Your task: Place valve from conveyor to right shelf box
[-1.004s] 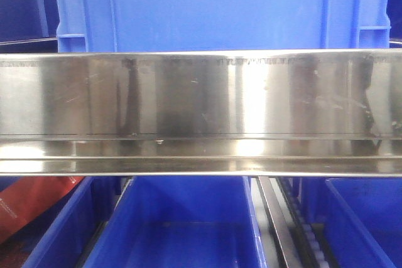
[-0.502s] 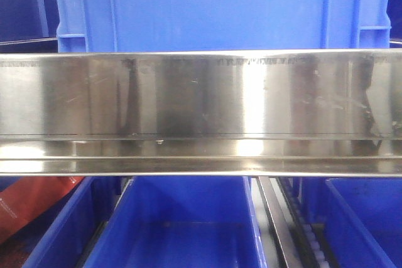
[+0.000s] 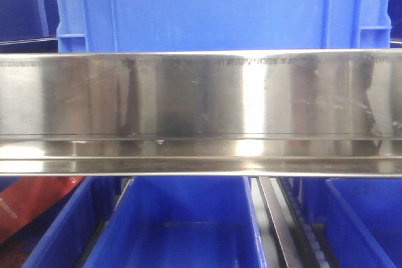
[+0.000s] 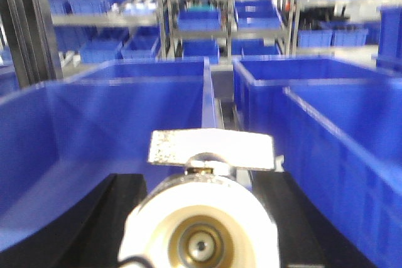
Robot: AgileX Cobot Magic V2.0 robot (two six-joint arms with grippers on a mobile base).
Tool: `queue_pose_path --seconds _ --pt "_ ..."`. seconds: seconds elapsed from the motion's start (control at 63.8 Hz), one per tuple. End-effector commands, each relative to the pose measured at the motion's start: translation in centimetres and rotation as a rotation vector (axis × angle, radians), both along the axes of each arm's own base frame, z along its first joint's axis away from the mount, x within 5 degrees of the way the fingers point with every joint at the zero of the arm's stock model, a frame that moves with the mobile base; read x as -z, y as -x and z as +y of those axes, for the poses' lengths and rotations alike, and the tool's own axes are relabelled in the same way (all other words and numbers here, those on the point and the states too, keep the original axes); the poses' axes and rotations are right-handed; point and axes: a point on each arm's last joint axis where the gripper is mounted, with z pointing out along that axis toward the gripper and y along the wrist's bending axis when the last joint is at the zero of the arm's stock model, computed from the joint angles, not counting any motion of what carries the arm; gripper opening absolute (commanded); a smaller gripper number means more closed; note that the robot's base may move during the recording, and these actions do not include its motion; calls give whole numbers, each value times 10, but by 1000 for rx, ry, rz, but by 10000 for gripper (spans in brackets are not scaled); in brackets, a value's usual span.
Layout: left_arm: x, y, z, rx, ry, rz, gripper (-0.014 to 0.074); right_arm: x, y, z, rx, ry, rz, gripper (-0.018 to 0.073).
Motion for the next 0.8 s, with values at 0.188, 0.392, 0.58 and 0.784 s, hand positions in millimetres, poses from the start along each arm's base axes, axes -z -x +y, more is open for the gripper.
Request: queue_pose_path --seconds 0.188,0.392,0.58,0.784 --pt "-55 -20 -8 83 11 -72 -111 -47 -21 7 -49 4 -77 -154" --pt "-81 -75 -38 258 -4 32 -111 -75 -59 35 -195 24 -69 -154" --pt "-89 -138 -87 410 -17 116 -111 -87 -98 72 -320 28 -34 -154" --pt "-76 -197 -146 522 -47 223 -111 -75 -141 110 -411 57 92 -154"
